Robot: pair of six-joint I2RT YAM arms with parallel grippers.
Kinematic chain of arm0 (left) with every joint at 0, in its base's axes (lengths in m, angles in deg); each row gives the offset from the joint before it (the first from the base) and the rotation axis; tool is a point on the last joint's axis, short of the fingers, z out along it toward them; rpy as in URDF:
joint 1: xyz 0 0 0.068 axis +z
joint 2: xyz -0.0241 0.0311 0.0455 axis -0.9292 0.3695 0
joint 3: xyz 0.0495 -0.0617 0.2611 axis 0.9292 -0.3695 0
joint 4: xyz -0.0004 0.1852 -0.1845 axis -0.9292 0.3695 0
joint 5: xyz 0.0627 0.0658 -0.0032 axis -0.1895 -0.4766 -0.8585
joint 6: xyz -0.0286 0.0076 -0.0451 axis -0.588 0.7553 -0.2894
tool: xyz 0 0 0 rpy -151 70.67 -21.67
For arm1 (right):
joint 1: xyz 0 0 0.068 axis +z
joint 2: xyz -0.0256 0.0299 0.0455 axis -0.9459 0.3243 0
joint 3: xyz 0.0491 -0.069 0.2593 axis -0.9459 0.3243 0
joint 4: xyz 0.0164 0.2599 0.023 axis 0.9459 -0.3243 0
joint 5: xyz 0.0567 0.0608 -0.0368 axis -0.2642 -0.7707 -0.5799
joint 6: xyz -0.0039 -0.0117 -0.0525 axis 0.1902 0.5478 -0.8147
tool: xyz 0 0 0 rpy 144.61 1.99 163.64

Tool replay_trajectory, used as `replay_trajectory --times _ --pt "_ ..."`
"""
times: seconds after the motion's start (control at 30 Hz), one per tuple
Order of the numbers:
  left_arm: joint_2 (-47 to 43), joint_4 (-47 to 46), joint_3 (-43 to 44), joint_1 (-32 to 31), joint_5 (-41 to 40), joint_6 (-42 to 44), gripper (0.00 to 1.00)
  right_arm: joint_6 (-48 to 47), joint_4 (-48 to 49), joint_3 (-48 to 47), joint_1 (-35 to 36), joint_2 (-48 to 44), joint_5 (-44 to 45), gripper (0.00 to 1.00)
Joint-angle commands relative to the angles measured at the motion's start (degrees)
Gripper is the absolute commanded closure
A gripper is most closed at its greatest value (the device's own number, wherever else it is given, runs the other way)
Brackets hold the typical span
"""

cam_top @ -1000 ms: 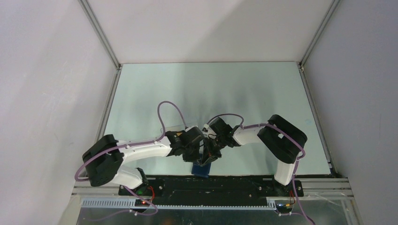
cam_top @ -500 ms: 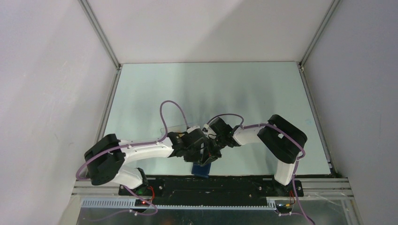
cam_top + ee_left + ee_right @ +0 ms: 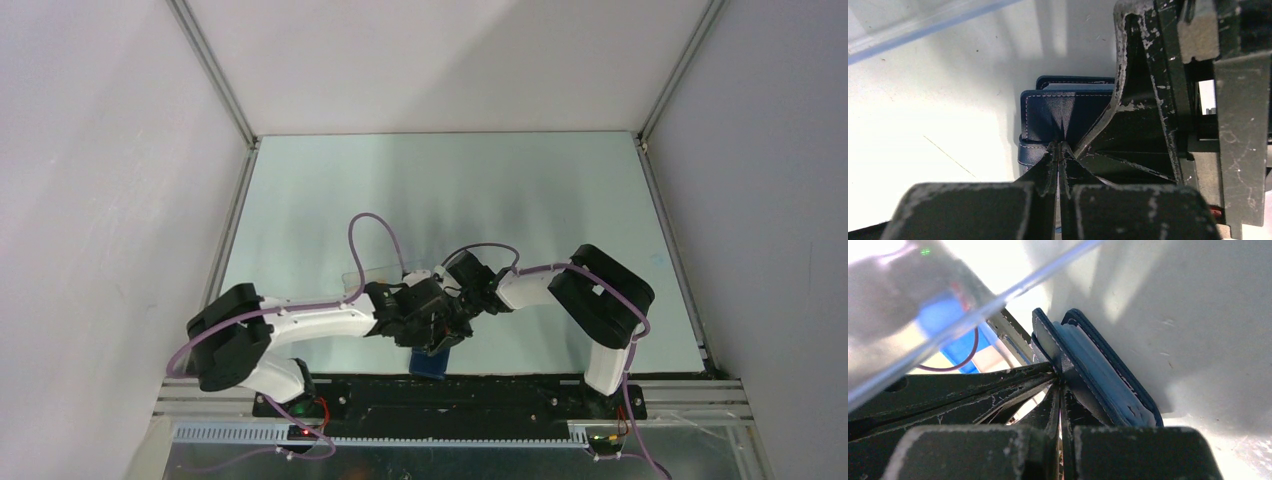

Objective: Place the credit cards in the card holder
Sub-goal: Close the card holder at the corner of the board.

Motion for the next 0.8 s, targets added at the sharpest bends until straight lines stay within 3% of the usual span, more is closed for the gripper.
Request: replay_trajectory --times 0.0,0.3,0.77 --pt "0.8 0.2 -1.6 -2.7 5.7 -3.9 1.0 -1.8 -3.0 1.0 1.4 3.3 9.1 1.0" --pt "-13.4 0.2 -3.2 3.4 2.0 -3.7 1.0 -1.8 -2.7 1.0 1.5 3.6 9.0 1.0" --pt "-7.0 0.2 -2.6 2.7 7.3 -1.3 1.0 -1.7 -2.6 1.0 1.4 3.7 8.9 1.0"
